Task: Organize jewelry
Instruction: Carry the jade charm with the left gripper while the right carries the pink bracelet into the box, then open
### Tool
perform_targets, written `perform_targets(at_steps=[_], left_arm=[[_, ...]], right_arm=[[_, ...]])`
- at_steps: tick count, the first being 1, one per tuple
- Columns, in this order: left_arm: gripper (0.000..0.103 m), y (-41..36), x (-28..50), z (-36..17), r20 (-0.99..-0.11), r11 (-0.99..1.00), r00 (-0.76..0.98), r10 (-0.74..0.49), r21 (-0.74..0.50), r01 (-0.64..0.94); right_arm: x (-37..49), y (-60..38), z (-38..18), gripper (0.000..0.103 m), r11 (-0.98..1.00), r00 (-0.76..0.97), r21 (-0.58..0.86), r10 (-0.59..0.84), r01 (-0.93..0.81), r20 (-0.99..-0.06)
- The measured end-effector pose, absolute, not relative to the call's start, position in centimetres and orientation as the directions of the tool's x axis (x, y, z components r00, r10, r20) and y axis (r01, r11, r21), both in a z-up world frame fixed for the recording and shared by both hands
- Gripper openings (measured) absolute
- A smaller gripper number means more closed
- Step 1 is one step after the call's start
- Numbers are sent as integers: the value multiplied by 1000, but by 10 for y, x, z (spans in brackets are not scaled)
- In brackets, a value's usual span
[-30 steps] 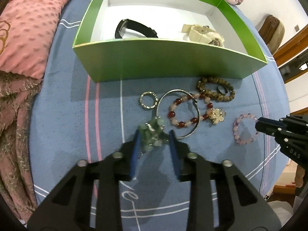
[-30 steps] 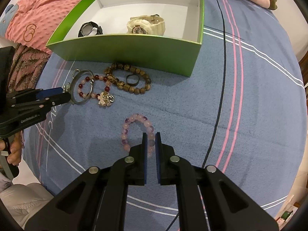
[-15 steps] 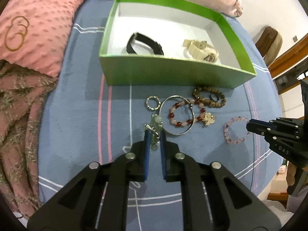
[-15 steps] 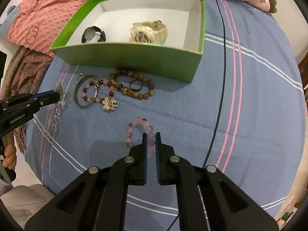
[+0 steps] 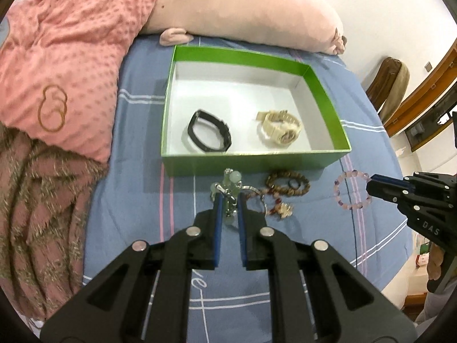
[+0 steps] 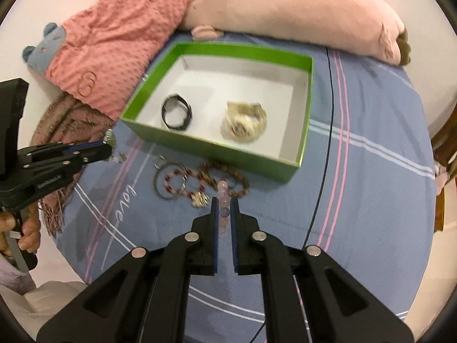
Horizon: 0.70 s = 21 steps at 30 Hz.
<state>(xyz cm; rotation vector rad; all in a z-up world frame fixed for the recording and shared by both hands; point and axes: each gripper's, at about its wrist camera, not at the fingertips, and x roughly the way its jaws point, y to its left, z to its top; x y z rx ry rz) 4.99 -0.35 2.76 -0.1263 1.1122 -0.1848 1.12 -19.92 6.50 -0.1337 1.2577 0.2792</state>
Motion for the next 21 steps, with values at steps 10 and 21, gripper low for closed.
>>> perform_targets(at_steps=[10, 21], left_arm=[[10, -18, 93, 55, -852, 978, 481, -208, -173, 117], [10, -59, 149, 7, -891, 971, 393, -226, -176, 160]], right_arm=[[60, -196, 104, 7, 957, 410, 11, 134, -290, -902], [109, -200, 56, 7, 964, 338, 11, 104, -265, -935]])
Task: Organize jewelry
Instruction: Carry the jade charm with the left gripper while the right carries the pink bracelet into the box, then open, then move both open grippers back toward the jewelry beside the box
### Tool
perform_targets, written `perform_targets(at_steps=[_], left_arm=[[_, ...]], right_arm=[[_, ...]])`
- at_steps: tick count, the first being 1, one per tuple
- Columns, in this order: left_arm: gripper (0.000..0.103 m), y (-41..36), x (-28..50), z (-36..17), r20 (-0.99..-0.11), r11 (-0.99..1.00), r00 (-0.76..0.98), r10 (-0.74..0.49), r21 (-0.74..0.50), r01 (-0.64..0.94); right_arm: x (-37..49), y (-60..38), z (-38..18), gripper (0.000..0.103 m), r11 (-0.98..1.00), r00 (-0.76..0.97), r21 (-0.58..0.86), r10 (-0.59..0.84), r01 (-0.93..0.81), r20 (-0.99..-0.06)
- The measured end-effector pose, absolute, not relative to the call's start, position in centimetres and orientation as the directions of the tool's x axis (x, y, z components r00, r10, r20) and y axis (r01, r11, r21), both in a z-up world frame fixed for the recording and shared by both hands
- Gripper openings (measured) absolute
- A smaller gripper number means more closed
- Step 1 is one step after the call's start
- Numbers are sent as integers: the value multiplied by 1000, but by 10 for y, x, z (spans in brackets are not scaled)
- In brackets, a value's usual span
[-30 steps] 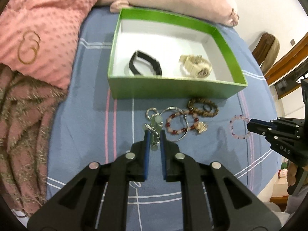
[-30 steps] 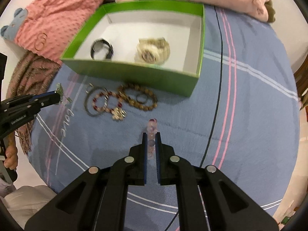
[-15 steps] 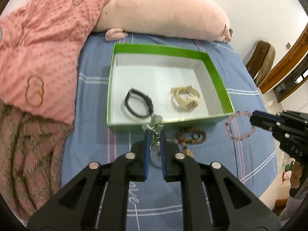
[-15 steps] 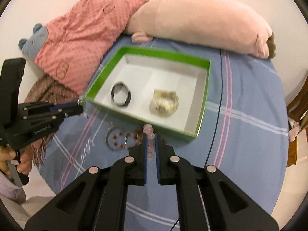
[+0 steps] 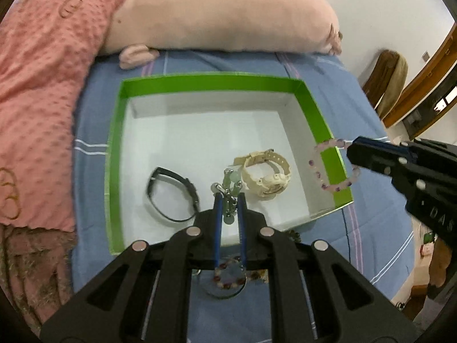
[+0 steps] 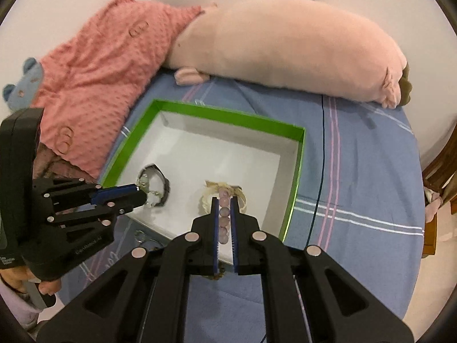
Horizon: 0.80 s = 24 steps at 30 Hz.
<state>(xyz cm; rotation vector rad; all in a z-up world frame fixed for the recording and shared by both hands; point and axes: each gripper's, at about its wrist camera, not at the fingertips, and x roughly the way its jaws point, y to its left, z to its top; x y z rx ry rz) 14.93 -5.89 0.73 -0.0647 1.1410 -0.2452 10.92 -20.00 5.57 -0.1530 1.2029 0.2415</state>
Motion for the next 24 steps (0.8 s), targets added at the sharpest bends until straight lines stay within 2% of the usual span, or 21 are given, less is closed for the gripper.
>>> perform_targets(at_steps=[11, 12, 14, 15, 16, 18, 24], left_arm=[[10, -76, 169, -29, -926, 971, 317, -206, -153, 183], [11, -77, 169, -30, -927, 971, 313, -206, -153, 185], [13, -76, 169, -31, -927, 971, 315, -204, -152, 183], [17, -75, 169, -30, -926, 971, 315, -209, -157, 182], [21, -74, 169, -27, -922, 969, 319, -218, -166, 182], [34, -70, 167, -20, -915, 971, 342, -215, -161, 179], [34, -44, 138, 17, -882, 973, 416, -222, -170, 159]], right_arm=[[107, -213, -9, 7, 974, 210, 2, 51, -226, -976], [106, -214, -10, 10, 975, 213, -4, 44, -221, -976], [106, -215, -7, 26, 977, 222, -11, 38, -213, -974], [106, -215, -4, 37, 978, 232, -14, 35, -208, -972], [106, -217, -2, 39, 979, 238, -13, 37, -205, -970], [105, -219, 7, 39, 980, 253, 1, 53, -199, -966], [81, -226, 51, 39, 969, 298, 93, 161, -229, -941]])
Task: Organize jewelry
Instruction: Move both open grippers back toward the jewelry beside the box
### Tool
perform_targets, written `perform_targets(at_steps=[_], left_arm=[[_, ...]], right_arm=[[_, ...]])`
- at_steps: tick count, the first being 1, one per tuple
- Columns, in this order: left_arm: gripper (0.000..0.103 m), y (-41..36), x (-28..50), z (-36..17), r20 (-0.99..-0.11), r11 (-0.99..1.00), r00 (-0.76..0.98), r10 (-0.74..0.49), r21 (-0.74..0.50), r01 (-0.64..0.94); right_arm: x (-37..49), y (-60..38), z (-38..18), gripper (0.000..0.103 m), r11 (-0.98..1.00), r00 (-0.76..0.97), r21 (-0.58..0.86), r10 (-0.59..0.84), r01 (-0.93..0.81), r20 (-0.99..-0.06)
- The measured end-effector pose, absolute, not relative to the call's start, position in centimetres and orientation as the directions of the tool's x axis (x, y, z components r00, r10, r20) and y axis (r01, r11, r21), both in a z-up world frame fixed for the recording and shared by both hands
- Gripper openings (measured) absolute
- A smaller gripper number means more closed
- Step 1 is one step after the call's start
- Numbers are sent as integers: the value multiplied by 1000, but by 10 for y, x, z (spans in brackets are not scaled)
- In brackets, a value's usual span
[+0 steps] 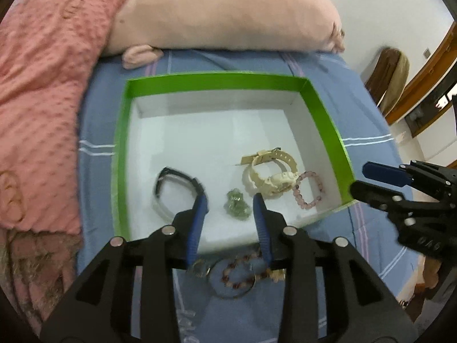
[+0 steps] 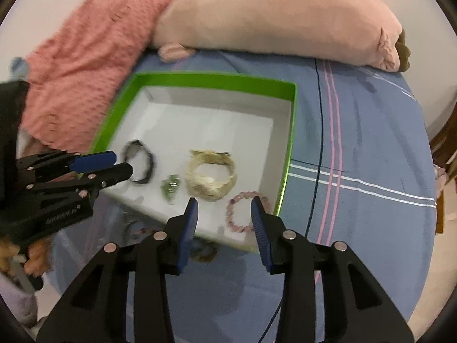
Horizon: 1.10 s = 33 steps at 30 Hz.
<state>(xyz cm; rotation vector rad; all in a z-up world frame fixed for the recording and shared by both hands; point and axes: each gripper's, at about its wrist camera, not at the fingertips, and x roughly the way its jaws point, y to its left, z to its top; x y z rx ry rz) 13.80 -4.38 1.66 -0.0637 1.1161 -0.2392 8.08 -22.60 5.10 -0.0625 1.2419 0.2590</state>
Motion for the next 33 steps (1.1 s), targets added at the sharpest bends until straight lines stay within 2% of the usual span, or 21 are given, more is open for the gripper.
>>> perform_targets(at_steps=[4, 8, 13, 16, 18, 25, 28, 33], left_arm=[[34, -25, 104, 27, -873, 965, 413, -261, -219, 146], [34, -24, 77, 1, -907, 974, 363, -214, -170, 149], [34, -34, 75, -45, -946, 984, 283, -159, -130, 118], [34, -40, 79, -62, -954, 984, 251, -167, -147, 100], [34, -42, 81, -68, -955, 982, 238, -179, -160, 97], [35, -39, 83, -82, -970, 994, 227, -92, -78, 70], [40, -35, 83, -85, -971, 996, 226, -75, -64, 57], [42, -31, 79, -86, -973, 998, 226, -40, -29, 55]], right_arm=[[43, -220, 68, 39, 925, 258, 210, 296, -316, -920], [21, -205, 31, 39, 919, 162, 186, 254, -348, -953], [24, -207, -17, 39, 953, 121, 164, 199, -254, -972], [30, -211, -35, 39, 968, 135, 153, 182, -198, -974], [33, -210, -41, 39, 973, 159, 143, 172, -180, -972], [46, -196, -60, 39, 986, 168, 91, 114, -141, -979], [44, -191, -54, 39, 983, 166, 90, 116, -159, -979], [28, -178, -41, 39, 968, 161, 107, 146, -228, -976]])
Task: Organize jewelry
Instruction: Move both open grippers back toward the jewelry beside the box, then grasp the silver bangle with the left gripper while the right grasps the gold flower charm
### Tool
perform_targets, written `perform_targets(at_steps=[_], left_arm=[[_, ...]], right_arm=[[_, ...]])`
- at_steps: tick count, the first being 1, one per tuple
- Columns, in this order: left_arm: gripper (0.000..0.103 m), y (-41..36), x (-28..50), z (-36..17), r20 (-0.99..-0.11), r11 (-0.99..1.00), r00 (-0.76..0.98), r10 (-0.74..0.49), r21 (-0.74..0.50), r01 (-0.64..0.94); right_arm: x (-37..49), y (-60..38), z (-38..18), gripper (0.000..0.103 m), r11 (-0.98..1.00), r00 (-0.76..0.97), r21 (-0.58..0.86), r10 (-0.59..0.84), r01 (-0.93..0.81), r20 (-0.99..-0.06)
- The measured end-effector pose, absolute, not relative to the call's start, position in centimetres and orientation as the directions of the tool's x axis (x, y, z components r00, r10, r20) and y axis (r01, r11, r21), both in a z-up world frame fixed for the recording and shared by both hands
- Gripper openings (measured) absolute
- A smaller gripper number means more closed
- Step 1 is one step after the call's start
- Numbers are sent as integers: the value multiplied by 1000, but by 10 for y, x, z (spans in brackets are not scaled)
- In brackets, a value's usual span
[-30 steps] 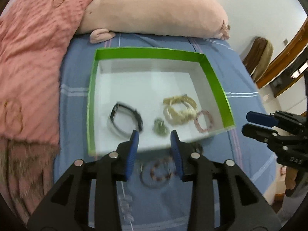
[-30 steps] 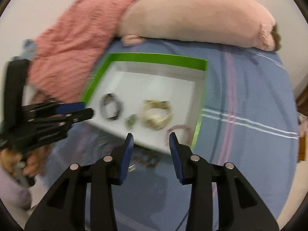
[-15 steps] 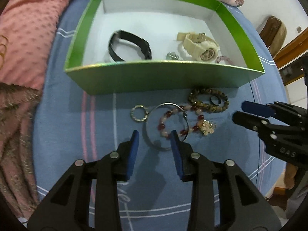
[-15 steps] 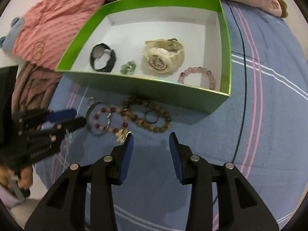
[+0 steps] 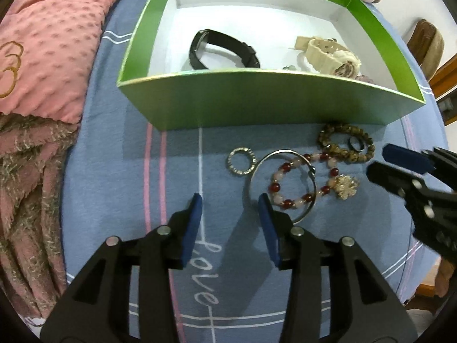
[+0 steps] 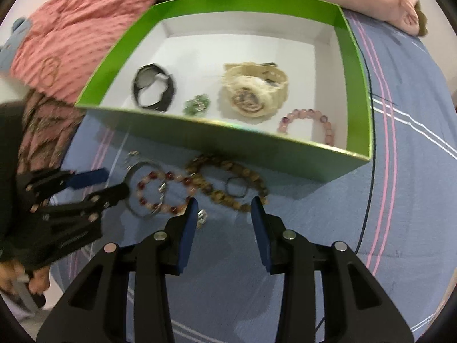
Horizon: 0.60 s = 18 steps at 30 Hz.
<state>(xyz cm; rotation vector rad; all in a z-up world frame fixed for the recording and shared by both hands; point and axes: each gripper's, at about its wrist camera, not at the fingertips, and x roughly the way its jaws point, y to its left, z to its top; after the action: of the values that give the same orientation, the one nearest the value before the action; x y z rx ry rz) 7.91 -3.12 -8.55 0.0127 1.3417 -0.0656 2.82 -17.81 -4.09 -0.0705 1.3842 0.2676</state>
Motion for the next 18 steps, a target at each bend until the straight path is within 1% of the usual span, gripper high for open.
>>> perform_targets(at_steps=[4, 8, 16, 18], left_arm=[[44, -19, 70, -84, -976, 999, 218, -5, 5, 46], [44, -8, 58, -83, -979, 1000, 206, -2, 3, 26], [44, -4, 48, -81, -977, 999, 209, -43, -40, 20], [39, -5, 46, -84, -978, 998, 200, -57, -53, 23]], right_arm=[[18, -168, -38, 39, 947, 136, 164, 207, -276, -969], [15, -154, -45, 39, 933, 98, 178, 218, -314, -971], [13, -142, -54, 38, 932, 117, 59, 107, -357, -987], [15, -140, -57, 38, 933, 119, 45, 94, -358, -988]])
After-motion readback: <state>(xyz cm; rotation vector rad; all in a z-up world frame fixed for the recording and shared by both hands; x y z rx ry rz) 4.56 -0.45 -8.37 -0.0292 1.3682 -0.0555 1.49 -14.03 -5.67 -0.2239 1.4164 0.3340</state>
